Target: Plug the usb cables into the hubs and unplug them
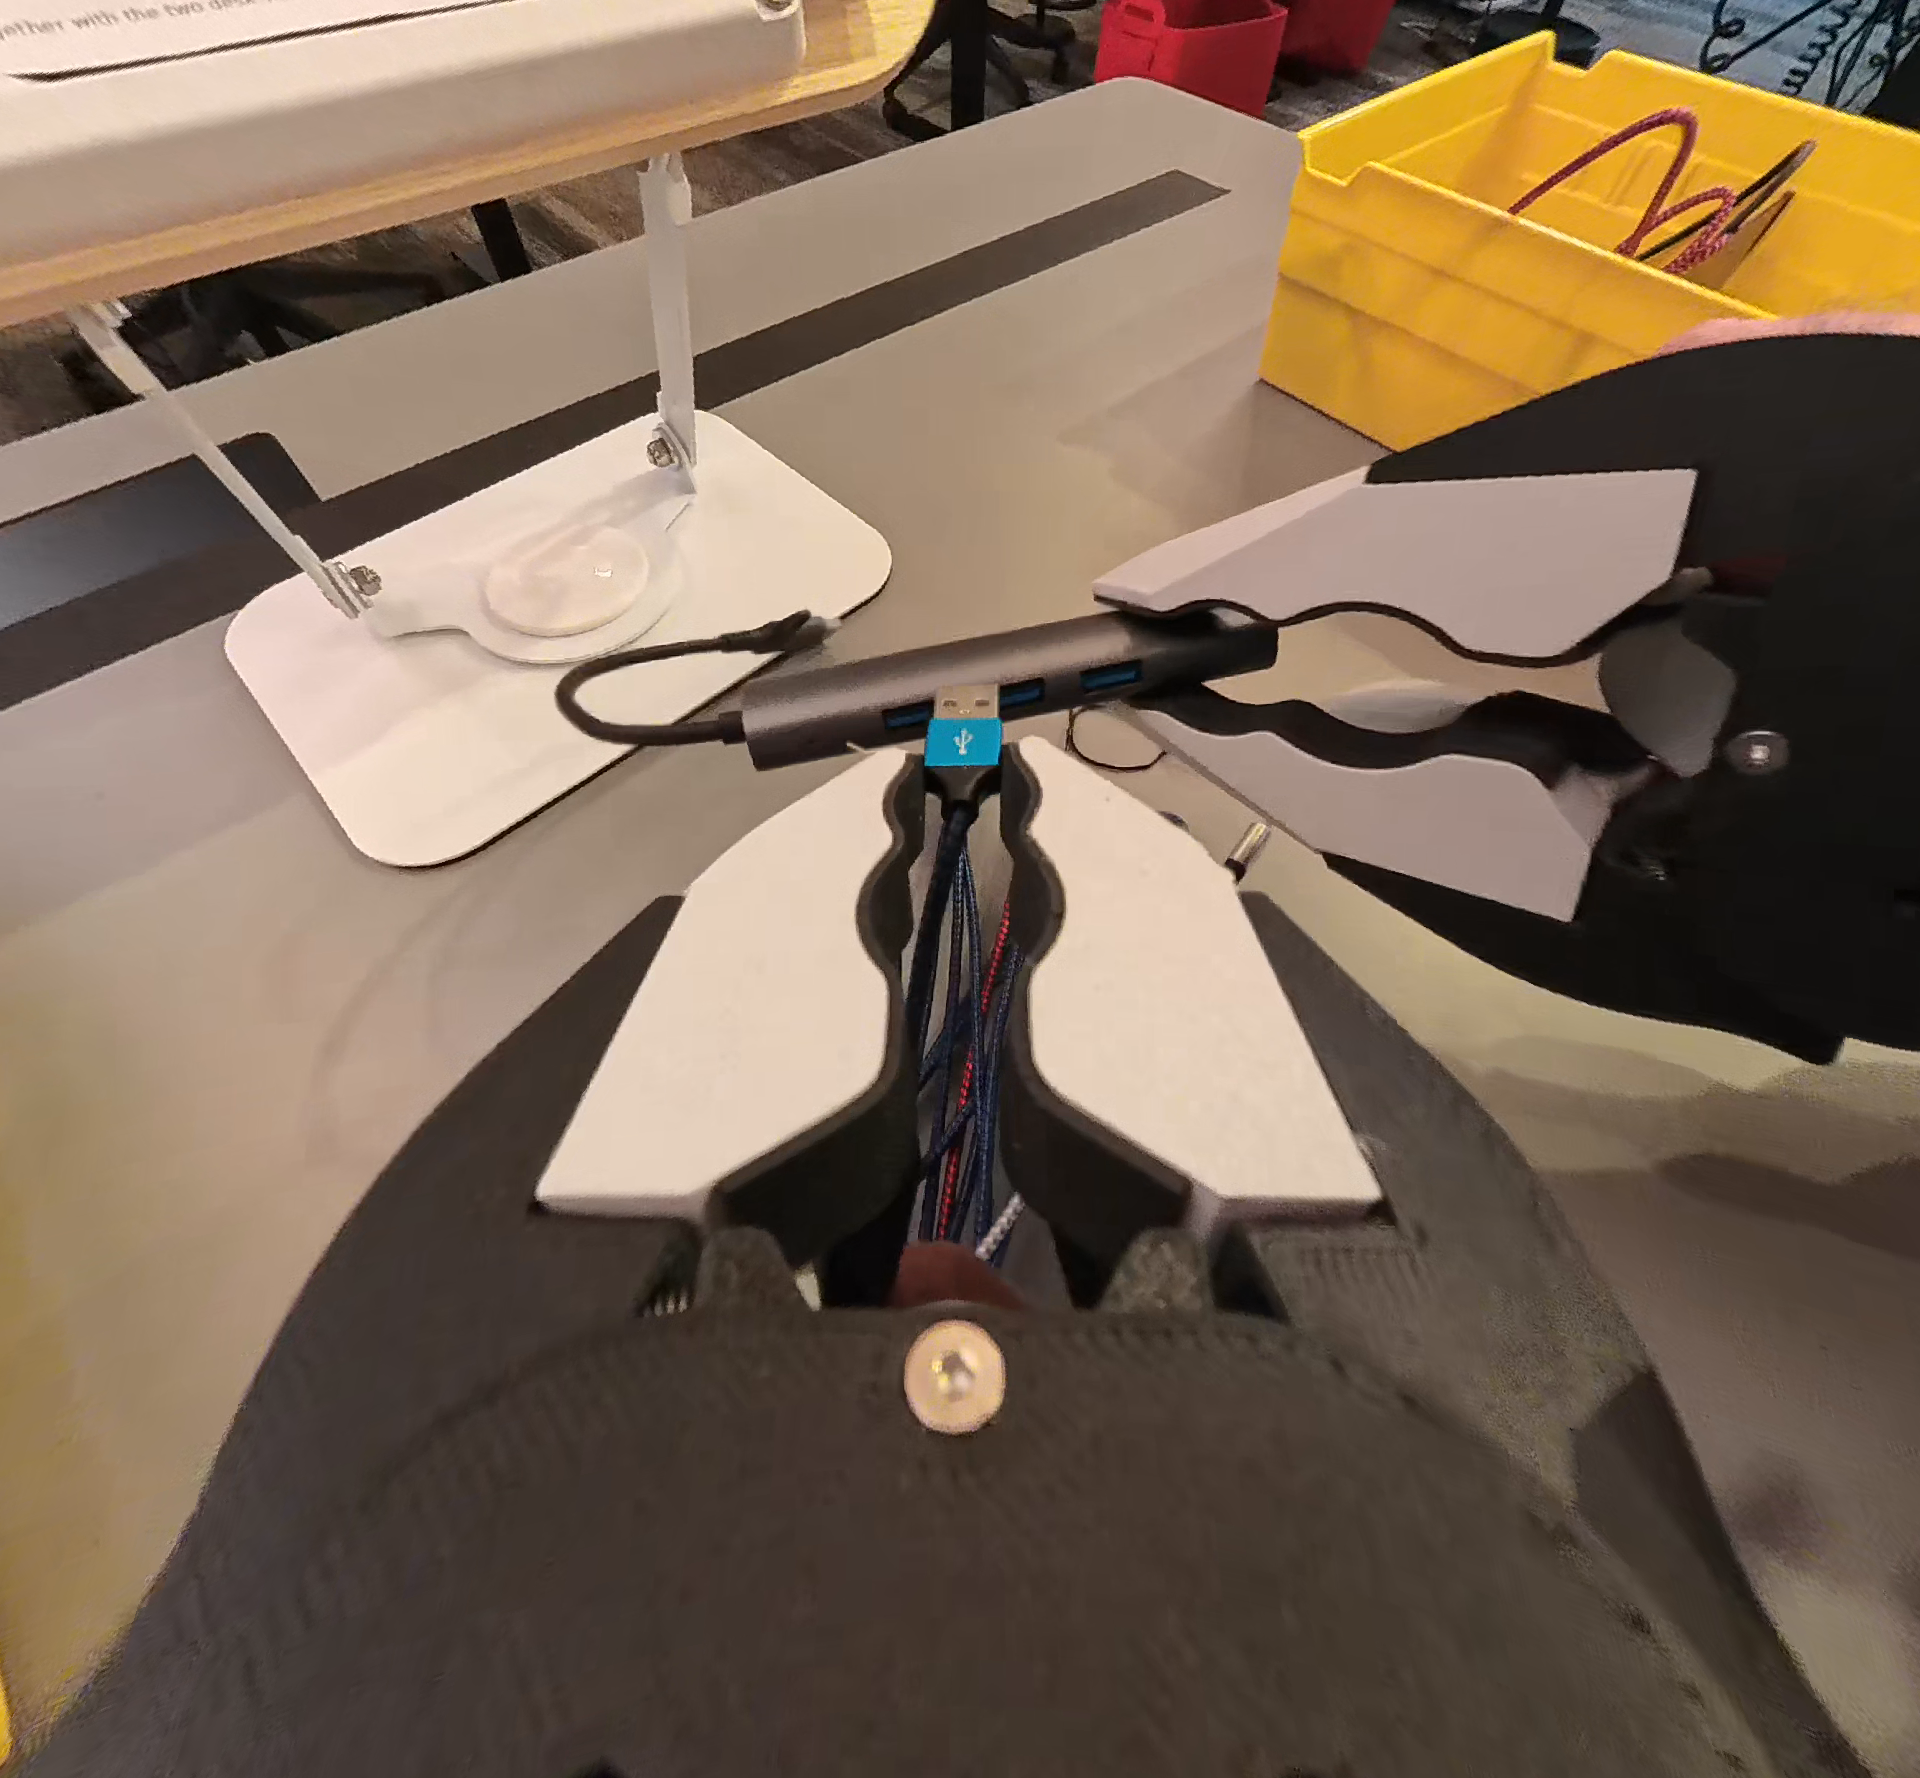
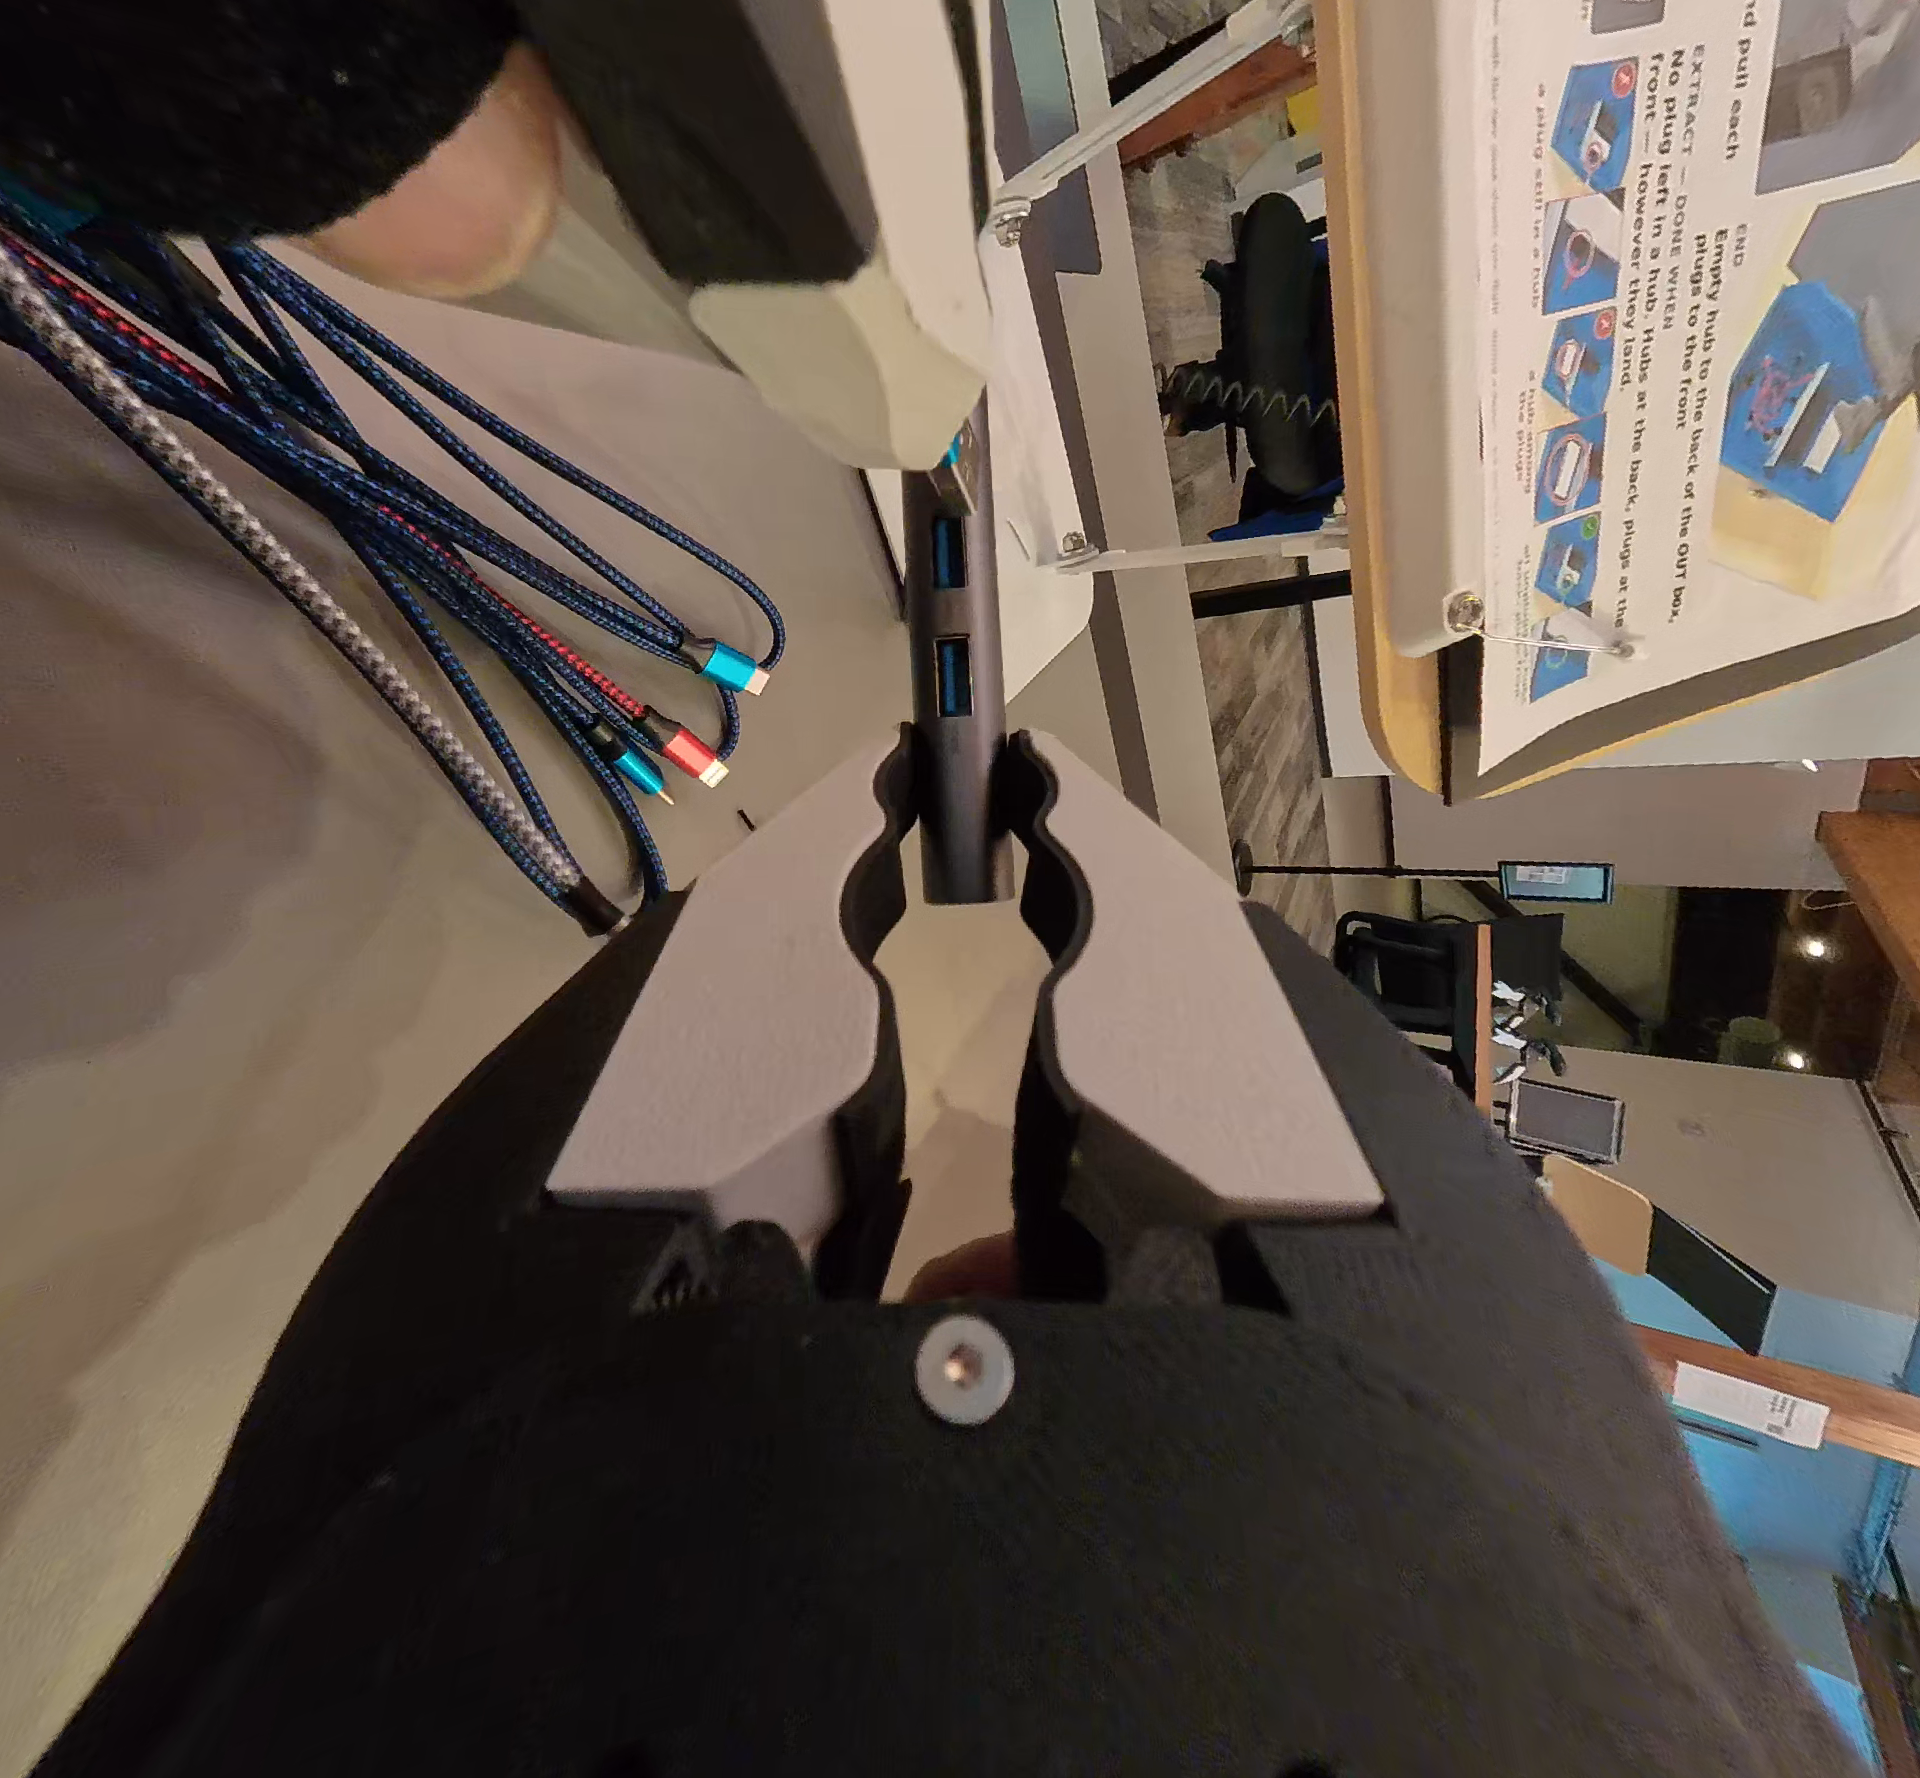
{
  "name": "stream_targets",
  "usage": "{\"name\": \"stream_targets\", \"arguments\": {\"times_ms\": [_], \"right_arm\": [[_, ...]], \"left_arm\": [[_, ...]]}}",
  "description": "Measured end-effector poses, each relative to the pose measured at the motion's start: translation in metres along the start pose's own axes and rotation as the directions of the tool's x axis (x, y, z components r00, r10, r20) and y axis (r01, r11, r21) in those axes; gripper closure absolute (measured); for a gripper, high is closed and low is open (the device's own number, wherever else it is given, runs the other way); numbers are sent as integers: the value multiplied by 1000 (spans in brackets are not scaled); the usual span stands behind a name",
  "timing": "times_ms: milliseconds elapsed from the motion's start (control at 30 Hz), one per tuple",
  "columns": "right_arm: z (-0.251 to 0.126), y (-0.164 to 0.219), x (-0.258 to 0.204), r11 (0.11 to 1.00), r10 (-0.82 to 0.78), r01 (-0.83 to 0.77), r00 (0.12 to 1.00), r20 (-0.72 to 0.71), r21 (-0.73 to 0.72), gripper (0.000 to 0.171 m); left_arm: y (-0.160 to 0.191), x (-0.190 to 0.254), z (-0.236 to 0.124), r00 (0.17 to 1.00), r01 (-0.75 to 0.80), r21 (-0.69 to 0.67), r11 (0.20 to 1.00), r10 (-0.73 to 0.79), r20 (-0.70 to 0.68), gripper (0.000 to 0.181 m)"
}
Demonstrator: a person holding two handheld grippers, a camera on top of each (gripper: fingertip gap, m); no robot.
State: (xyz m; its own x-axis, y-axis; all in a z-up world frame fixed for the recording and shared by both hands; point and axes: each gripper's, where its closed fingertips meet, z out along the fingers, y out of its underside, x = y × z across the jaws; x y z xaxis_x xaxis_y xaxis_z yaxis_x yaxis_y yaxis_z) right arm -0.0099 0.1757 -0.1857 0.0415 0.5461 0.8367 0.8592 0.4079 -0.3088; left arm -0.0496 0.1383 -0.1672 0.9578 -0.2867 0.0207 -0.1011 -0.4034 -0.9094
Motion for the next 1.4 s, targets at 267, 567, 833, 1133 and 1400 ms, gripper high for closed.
{"name": "stream_targets", "arguments": {"times_ms": [267,567,833,1133,1400], "right_arm": [[2,1,2,1000,-13,13,1000,2,-11,157],[5,-1,1,1000,-22,22,1000,0,-16,157],[1,2,5,1000,-17,17,1000,-5,1,157],[-3,-1,2,999,-43,43,999,-27,4,157],[-10,-5,-4,997,-67,68,997,-35,30,157]], "left_arm": [[2,2,3,1000,22,1,1000,-22,12,168],[3,3,5,999,37,2,999,-37,16,168],[4,-6,-2,998,52,7,999,-52,19,168],[6,-5,3,998,54,-4,999,-54,37,168],[9,-6,4,997,74,-8,997,-74,14,168]]}}
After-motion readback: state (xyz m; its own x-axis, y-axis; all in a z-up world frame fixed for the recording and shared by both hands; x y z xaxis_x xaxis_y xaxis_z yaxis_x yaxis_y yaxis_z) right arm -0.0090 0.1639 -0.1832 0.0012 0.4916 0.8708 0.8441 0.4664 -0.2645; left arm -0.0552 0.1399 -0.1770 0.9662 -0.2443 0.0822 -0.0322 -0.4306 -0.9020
